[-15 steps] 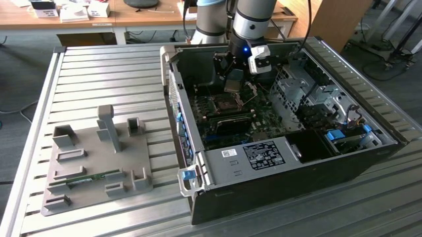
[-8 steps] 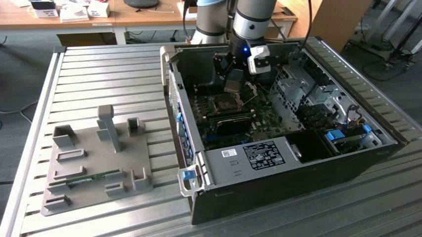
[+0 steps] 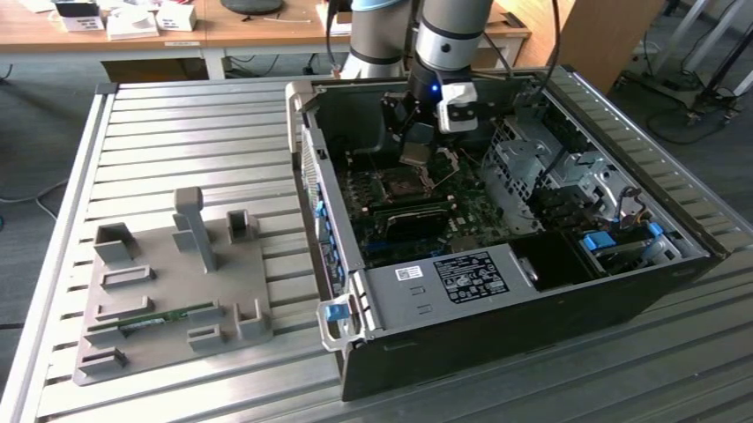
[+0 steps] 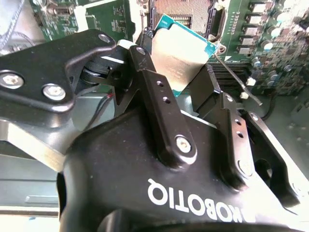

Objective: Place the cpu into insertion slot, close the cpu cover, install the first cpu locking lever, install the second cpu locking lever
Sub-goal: 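Place the cpu into insertion slot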

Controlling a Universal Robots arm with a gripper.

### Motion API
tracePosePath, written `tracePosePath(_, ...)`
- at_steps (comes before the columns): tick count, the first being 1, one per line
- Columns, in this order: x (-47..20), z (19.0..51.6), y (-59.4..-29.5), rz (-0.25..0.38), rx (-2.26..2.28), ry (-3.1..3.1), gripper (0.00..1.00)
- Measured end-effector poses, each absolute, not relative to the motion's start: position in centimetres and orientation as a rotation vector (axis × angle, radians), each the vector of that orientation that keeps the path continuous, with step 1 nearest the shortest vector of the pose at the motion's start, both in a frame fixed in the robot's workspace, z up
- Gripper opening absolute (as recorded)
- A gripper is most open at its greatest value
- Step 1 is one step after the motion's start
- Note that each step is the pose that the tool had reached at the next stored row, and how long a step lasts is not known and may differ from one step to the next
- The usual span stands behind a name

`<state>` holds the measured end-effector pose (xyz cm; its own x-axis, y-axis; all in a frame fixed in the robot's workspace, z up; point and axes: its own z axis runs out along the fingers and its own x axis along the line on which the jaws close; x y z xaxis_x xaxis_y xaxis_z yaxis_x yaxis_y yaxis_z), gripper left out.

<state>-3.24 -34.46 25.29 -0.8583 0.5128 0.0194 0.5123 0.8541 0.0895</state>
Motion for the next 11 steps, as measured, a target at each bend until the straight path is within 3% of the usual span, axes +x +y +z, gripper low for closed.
tracePosePath(11,-3.24,25.23,-34.46,0.142,1.087,2.93,0.54)
